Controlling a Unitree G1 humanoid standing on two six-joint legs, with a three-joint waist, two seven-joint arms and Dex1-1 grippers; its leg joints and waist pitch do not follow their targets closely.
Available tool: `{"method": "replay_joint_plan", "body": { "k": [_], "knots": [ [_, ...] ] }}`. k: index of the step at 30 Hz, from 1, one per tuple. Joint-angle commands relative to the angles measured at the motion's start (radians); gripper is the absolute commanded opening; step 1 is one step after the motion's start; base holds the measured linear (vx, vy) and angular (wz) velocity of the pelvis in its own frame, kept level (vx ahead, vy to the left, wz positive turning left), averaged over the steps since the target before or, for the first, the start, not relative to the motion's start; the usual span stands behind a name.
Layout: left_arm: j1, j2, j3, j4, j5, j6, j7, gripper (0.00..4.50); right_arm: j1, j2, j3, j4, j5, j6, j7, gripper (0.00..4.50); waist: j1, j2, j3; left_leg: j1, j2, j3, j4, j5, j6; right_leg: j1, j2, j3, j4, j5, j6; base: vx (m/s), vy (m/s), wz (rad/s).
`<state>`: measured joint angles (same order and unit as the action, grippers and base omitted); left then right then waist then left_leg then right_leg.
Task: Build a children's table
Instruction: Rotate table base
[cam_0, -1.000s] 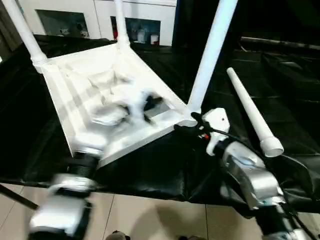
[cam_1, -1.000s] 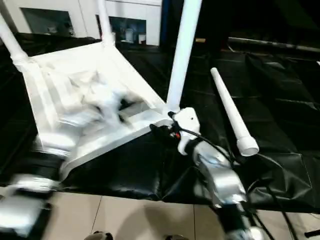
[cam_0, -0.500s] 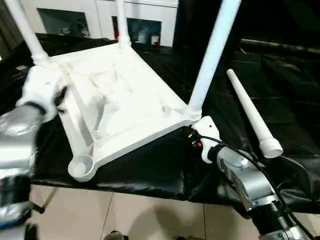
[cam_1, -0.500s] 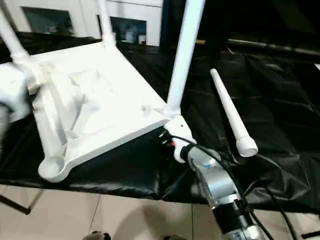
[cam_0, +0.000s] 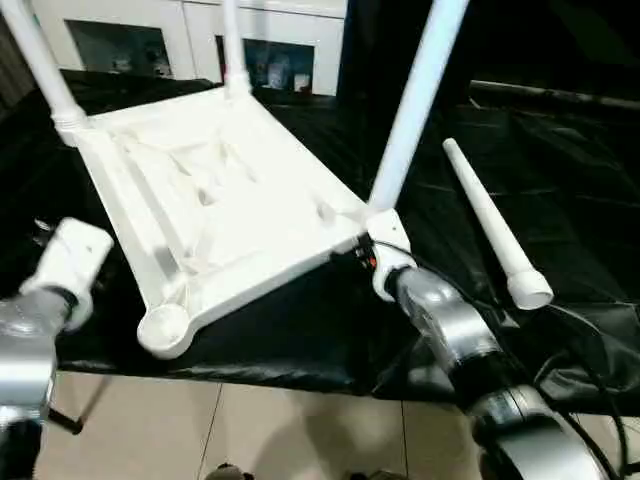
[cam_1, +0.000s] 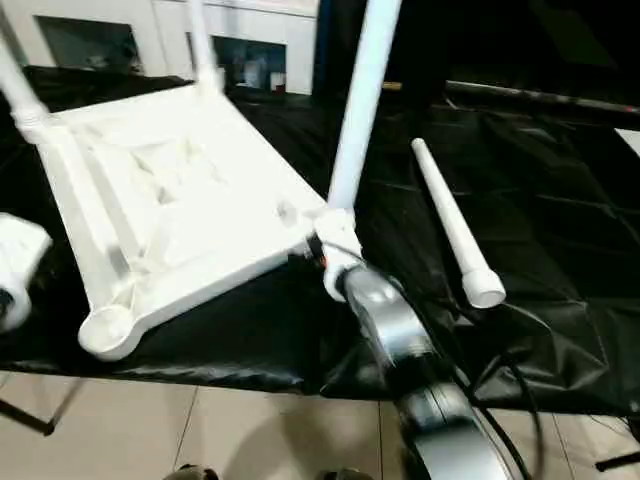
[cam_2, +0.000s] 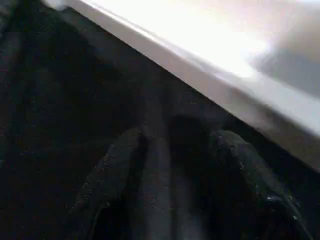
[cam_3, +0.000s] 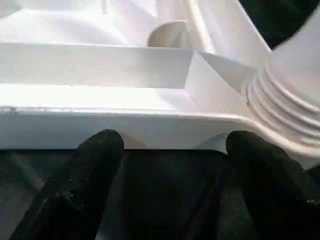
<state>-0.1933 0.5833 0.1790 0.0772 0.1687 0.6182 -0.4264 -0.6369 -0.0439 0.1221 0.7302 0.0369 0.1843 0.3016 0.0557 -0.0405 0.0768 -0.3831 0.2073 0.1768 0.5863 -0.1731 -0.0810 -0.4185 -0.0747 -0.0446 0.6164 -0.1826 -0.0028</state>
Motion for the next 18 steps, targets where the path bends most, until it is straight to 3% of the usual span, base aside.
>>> {"method": "replay_joint_plan", "body": {
  "k": [1, 4, 8, 12, 15, 17, 18],
  "knots": [
    [0.009, 0.008, -0.016, -0.040, -0.023, 0.034, -0.038, 2.36, -0.033, 0.009, -0.021, 0.041, 0.012, -0.046, -0.012, 3.72, 0.002, 0.028, -0.068, 0.024, 0.015, -0.001, -0.073, -0.218, -0.025, 0.044, -0.047, 0.037, -0.055, -0.092, -0.229, 0.000, 0.000, 0.00],
    [0.025, -0.016, -0.029, -0.115, -0.096, 0.106, -0.109, 2.36, -0.075, 0.028, -0.043, 0.105, 0.034, -0.073, -0.011, 3.72, 0.002, 0.023, -0.067, 0.023, 0.016, 0.000, -0.072, -0.215, -0.021, 0.045, -0.047, 0.038, -0.054, -0.087, -0.229, 0.000, 0.000, 0.00],
    [0.035, -0.062, -0.078, -0.197, -0.180, 0.144, -0.186, 2.36, -0.084, 0.033, -0.035, 0.121, 0.012, -0.096, -0.004, 3.72, 0.005, 0.026, -0.066, 0.025, 0.016, 0.001, -0.072, -0.197, -0.015, 0.044, -0.044, 0.036, -0.053, -0.068, -0.226, 0.000, 0.000, 0.00],
    [0.017, -0.100, -0.116, -0.206, -0.210, 0.122, -0.205, 2.36, -0.079, 0.032, -0.043, 0.114, 0.016, -0.100, -0.001, 3.72, 0.009, 0.028, -0.067, 0.025, 0.014, 0.003, -0.071, -0.198, -0.018, 0.045, -0.042, 0.036, -0.053, -0.058, -0.224, 0.000, 0.000, 0.00],
    [-0.035, -0.162, -0.166, -0.119, -0.183, 0.070, -0.172, 2.36, -0.066, 0.015, -0.061, 0.054, 0.021, -0.074, -0.027, 3.72, 0.008, 0.025, -0.070, 0.024, 0.012, 0.003, -0.069, -0.202, -0.017, 0.048, -0.043, 0.037, -0.055, -0.066, -0.211, 0.000, 0.000, 0.00],
    [-0.106, -0.221, -0.209, 0.031, -0.130, -0.049, -0.120, 2.36, -0.036, -0.023, -0.069, -0.079, -0.006, 0.024, -0.075, 3.72, 0.007, 0.026, -0.067, 0.022, 0.010, 0.000, -0.070, -0.185, -0.014, 0.051, -0.041, 0.038, -0.059, -0.079, -0.186, 0.000, 0.000, 0.00],
    [-0.114, -0.229, -0.211, 0.048, -0.127, -0.061, -0.112, 2.36, -0.032, -0.028, -0.068, -0.095, -0.013, 0.037, -0.082, 3.72, 0.009, 0.025, -0.064, 0.023, 0.006, 0.002, -0.071, -0.185, -0.015, 0.049, -0.034, 0.038, -0.067, -0.092, -0.171, 0.000, 0.000, 0.00]
  ]
}}
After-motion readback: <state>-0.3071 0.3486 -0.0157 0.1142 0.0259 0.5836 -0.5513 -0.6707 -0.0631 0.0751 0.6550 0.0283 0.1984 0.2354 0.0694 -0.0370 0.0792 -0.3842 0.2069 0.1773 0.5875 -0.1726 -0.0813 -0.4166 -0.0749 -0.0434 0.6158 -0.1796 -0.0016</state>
